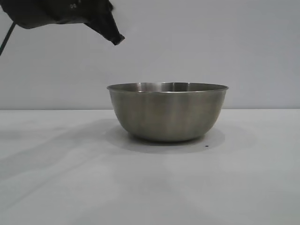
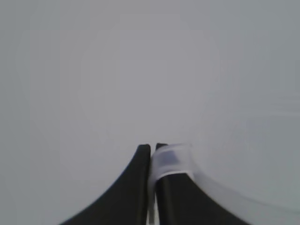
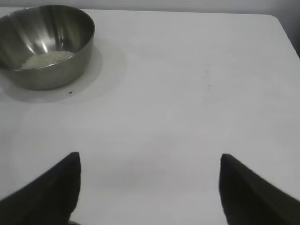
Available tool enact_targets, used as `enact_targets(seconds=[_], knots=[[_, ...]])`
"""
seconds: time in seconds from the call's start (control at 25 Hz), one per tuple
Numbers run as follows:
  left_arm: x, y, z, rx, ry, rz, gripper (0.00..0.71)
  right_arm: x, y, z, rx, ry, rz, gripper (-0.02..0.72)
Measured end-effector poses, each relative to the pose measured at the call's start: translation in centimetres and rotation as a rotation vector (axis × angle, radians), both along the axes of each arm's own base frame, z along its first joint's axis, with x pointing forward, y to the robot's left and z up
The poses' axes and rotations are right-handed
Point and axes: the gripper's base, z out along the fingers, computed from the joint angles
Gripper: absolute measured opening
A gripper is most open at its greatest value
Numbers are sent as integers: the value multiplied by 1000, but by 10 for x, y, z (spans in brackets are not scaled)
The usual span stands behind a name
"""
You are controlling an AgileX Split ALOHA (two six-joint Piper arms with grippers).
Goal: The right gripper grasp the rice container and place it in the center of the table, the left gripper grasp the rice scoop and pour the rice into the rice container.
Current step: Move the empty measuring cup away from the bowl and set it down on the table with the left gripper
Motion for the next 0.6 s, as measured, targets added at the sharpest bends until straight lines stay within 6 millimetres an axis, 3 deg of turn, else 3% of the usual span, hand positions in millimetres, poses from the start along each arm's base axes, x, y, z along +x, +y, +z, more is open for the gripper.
enact_targets(seconds=[0.32, 0.6], knots=[[7, 39, -22, -239, 122, 4, 0, 0, 0, 0, 0, 0, 0, 566], [-17, 39, -58, -327, 253, -145, 0, 0, 0, 0, 0, 0, 0, 566]])
